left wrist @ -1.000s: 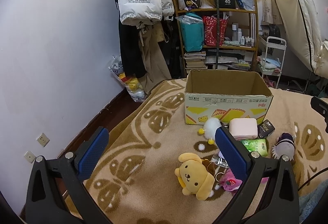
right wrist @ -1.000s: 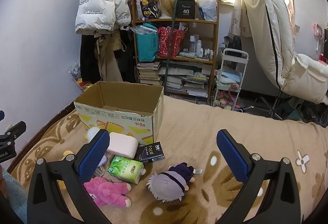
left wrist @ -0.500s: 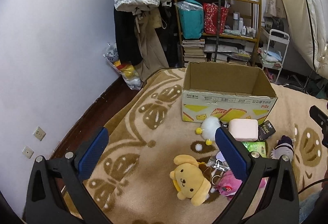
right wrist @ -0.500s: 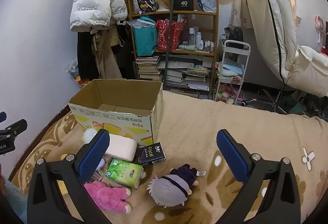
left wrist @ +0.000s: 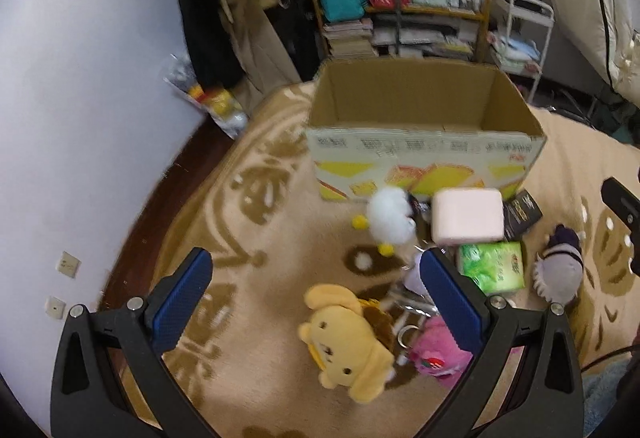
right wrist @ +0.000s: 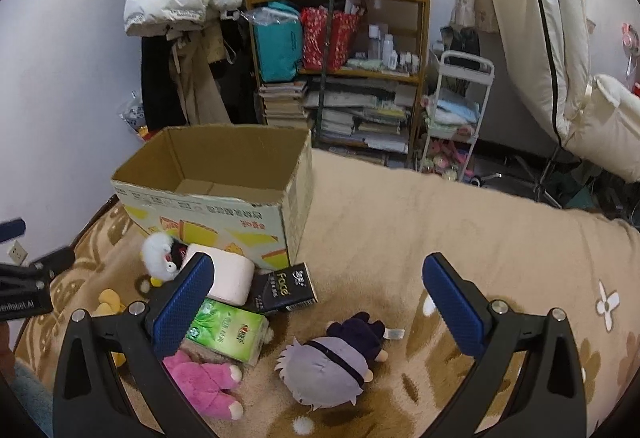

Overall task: Organize soft objects
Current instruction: 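Lower left tool onto yellow dog plush while right tool lowers onto purple-haired doll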

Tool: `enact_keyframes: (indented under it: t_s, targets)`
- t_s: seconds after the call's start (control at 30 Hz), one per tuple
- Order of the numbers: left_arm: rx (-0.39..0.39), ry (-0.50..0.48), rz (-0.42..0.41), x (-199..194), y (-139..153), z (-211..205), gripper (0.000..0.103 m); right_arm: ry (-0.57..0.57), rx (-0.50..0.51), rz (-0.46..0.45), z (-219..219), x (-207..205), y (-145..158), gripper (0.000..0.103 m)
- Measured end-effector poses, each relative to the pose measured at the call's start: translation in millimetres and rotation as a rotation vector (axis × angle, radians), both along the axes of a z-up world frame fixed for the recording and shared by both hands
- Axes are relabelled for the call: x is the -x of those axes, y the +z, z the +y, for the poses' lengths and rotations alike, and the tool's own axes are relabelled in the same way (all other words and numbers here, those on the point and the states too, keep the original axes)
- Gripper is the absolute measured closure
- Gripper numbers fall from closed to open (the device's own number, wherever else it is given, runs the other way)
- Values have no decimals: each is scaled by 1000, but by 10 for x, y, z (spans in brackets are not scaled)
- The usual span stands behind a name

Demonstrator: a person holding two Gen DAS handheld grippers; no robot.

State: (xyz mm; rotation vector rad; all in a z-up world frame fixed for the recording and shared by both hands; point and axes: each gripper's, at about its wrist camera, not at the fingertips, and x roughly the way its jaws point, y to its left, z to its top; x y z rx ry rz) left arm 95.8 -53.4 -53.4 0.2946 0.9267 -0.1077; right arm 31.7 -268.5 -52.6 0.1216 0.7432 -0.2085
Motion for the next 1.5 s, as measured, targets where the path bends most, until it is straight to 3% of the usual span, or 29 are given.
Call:
enact_keyframes:
  t_s: [0.13, 0.37, 0.6, 0.8, 1.2, 1.4, 1.5]
  targets:
    - [-28, -17, 32, -39, -127, -70, 1, -4, -16, 23, -44, -49, -77, 0]
    - [19, 14, 207, -143, -559, -28, 1, 14, -61, 140, -60, -156, -323, 0]
    - [-17, 49, 336, -199, -867, -4, 1, 4, -60, 271, -77, -211, -629, 0]
    - [-29, 87, 430, -210, -1068, 92, 1, -22, -158, 392, -245, -274, -912, 0]
    - [-94, 105, 496, -250, -1322, 151, 1, -102, -315, 507, -629, -303, -1353, 0]
    - [-126, 96, 484, -319, -1426, 164, 1, -86, -313, 516, -690, -354, -1436, 0]
    - [-122, 81, 476, -315, -1443, 118, 7, -84, -309, 515, -696, -364, -1461, 1]
